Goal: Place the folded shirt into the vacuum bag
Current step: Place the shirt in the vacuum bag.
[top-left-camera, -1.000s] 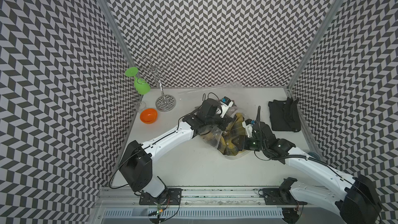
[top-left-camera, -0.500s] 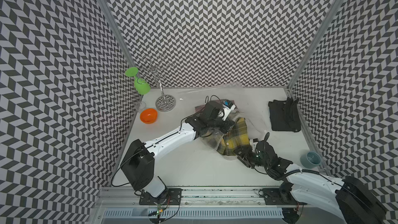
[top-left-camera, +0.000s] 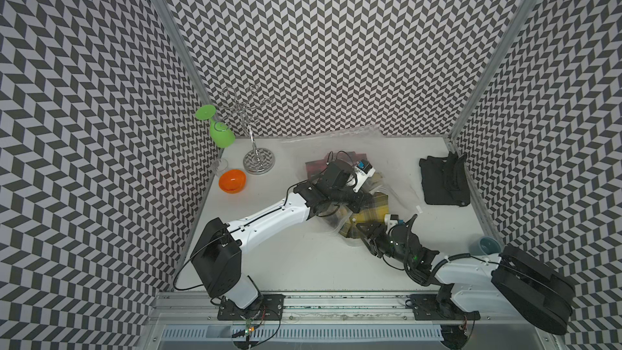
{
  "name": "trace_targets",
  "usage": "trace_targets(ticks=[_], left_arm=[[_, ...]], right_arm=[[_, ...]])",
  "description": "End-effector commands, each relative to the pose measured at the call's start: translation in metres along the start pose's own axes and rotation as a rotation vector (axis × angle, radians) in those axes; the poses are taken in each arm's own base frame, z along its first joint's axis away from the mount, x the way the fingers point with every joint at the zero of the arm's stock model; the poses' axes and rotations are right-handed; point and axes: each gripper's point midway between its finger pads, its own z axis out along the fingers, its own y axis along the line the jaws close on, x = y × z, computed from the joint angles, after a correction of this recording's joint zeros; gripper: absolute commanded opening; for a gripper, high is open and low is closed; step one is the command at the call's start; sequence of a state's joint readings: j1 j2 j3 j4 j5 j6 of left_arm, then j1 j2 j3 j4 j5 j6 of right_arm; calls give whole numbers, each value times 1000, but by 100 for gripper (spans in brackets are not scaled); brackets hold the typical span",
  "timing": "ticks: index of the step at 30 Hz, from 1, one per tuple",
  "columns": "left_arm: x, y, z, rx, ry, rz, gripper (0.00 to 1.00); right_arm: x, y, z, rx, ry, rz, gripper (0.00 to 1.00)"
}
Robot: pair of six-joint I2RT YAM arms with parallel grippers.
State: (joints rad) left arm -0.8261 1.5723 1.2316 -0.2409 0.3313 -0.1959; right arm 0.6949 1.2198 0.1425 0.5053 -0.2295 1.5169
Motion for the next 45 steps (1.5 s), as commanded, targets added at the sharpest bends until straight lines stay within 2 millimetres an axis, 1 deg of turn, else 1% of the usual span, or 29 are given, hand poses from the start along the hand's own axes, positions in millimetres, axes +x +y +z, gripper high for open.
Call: trace_targets(ticks=[1, 3, 5, 8, 11, 14, 17, 20, 22, 26, 31, 35, 38, 40, 42, 45], left_arm=[[-13, -13, -2, 33, -31, 28, 0], [-10, -14, -1, 37, -23, 26, 0], [-6, -15, 2, 40, -9, 29, 0], [-2, -17, 2, 43, 8, 38, 0], [0, -17, 2, 39, 20, 44, 0], [0, -15, 2, 26, 23, 51, 0], [-1, -14, 2, 23, 21, 53, 0], [-3, -16, 0, 28, 13, 49, 0], [-7, -19, -2, 39, 4, 48, 0], [-18, -26, -10, 54, -20, 51, 0], [-23, -29, -14, 58, -29, 57, 0], [-24, -33, -13, 67, -32, 55, 0], [-25, -38, -14, 77, -34, 59, 0], [-24, -39, -13, 81, -32, 62, 0], [-24, -41, -12, 85, -29, 66, 0], [-23, -45, -10, 92, -22, 71, 0]], right_arm=[[-13, 29, 6, -117, -74, 10, 64], [-16, 23, 13, -103, -98, -4, 66], [-15, 9, 18, -81, -105, 25, 66], [-12, 18, 13, -194, -100, 60, 64], [-14, 37, 9, -257, -114, 38, 62], [-13, 50, 9, -234, -117, -8, 60], [-9, 65, 2, -240, -118, -34, 59], [0, 72, -2, -219, -118, -64, 59], [2, 72, -3, -217, -114, -58, 59], [5, 60, 2, -213, -91, -4, 59], [21, 45, 9, -161, -59, 9, 59], [18, 23, 9, -123, -67, 74, 59], [18, 14, 10, -100, -65, 83, 59], [14, 9, 10, -89, -86, 102, 59], [6, 6, 10, -86, -129, 109, 59], [-5, 8, 9, -116, -179, 120, 59]])
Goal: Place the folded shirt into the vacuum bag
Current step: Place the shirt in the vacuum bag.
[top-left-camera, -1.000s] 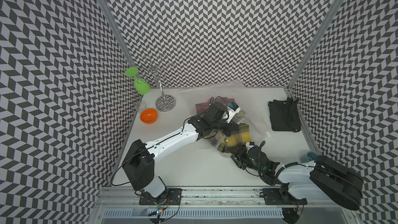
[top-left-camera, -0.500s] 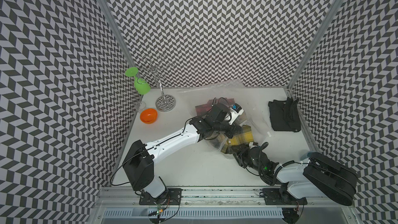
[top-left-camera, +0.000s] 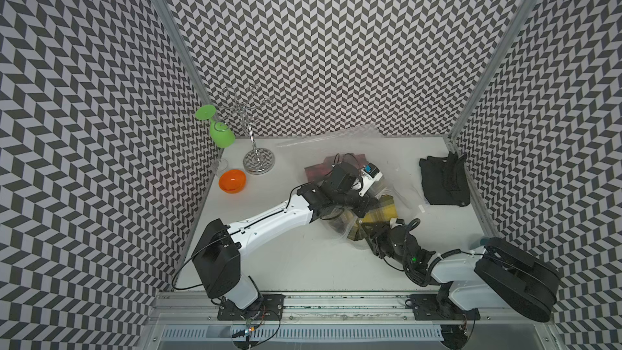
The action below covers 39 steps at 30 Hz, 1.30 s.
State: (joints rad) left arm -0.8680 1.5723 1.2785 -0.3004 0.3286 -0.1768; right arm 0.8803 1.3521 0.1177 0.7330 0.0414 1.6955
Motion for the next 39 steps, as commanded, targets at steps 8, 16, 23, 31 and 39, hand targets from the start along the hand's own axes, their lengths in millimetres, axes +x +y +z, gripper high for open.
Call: trace_targets(ticks=[8, 16, 23, 31, 39], left_arm=[[-19, -32, -11, 76, -37, 47, 0], [-21, -39, -9, 86, -40, 56, 0], [-19, -37, -8, 83, -36, 59, 0], [-21, -40, -7, 90, -32, 58, 0], [-20, -44, -4, 100, -29, 60, 0]], right_arm=[[-21, 29, 0, -102, -96, 7, 57], [-26, 26, 12, -54, -94, -1, 59], [-4, -18, 14, 80, 13, 60, 63], [-7, -9, 20, 69, -17, 95, 72], [-57, 5, 15, -29, -278, 104, 76]])
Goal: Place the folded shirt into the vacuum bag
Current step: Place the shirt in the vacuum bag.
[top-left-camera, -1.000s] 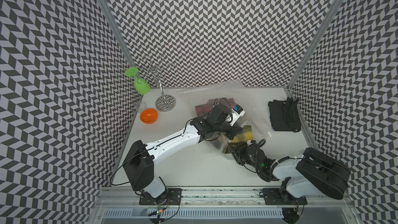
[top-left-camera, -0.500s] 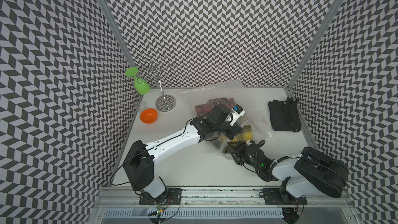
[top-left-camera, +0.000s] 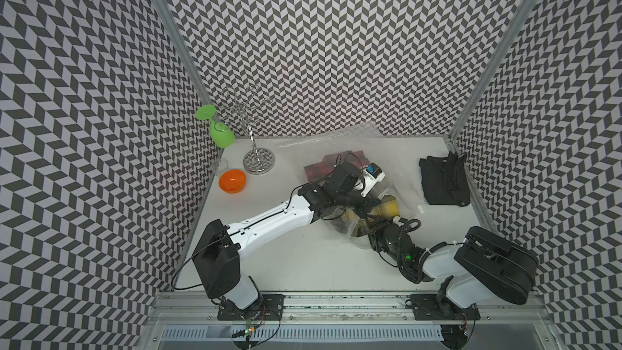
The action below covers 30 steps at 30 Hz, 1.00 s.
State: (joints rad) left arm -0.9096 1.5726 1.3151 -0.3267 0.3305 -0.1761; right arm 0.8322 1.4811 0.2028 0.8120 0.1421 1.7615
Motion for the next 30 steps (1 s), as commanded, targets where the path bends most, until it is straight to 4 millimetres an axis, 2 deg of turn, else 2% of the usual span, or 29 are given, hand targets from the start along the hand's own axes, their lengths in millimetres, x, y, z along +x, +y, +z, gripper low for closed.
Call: trace_targets(ticks=[1, 7, 12, 16, 19, 24, 27, 30], left_arm=[[-15, -22, -4, 62, -32, 35, 0], [-14, -21, -3, 59, -25, 40, 0], [-14, -21, -2, 58, -25, 42, 0], [-12, -21, -1, 60, -19, 39, 0], [-10, -20, -2, 57, -16, 42, 0], [-1, -16, 3, 50, 2, 35, 0], [-2, -16, 4, 52, -1, 35, 0], [-1, -15, 4, 48, -3, 36, 0]], right_arm=[[-31, -12, -3, -2, -151, 6, 75], [-57, 19, -6, -104, -316, -79, 69], [-57, 49, 3, -167, -338, -185, 59], [-63, 51, 12, -191, -316, -199, 41], [-66, 65, 15, -240, -294, -232, 27], [-60, 111, 14, -344, -262, -380, 8], [-50, 146, 11, -421, -235, -489, 5], [-34, 185, -5, -541, -204, -625, 4]])
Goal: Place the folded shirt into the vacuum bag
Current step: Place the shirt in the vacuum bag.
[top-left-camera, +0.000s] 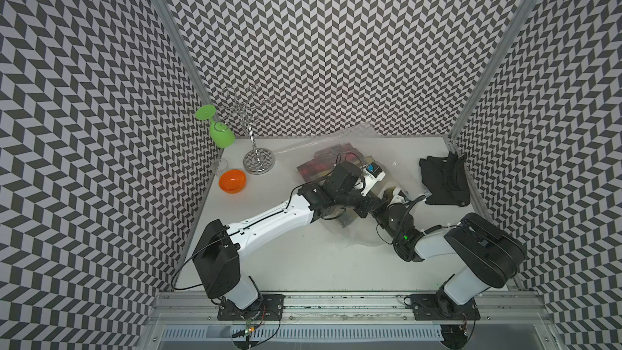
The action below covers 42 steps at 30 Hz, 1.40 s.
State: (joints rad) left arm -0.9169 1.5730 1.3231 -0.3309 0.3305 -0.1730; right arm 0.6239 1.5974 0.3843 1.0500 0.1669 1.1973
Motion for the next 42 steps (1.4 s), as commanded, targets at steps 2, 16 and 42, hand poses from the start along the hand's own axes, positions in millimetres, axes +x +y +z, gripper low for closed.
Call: trace_targets(ticks=[2, 16, 42], left_arm=[[0, -10, 4, 38, -2, 29, 0], [-22, -26, -3, 82, -51, 21, 0], [-20, -53, 3, 108, -35, 45, 0]], right_arm=[[-11, 79, -9, -252, 4, -183, 4], [7, -29, -25, -36, 77, 122, 36], [30, -32, 29, -83, 143, 208, 49]])
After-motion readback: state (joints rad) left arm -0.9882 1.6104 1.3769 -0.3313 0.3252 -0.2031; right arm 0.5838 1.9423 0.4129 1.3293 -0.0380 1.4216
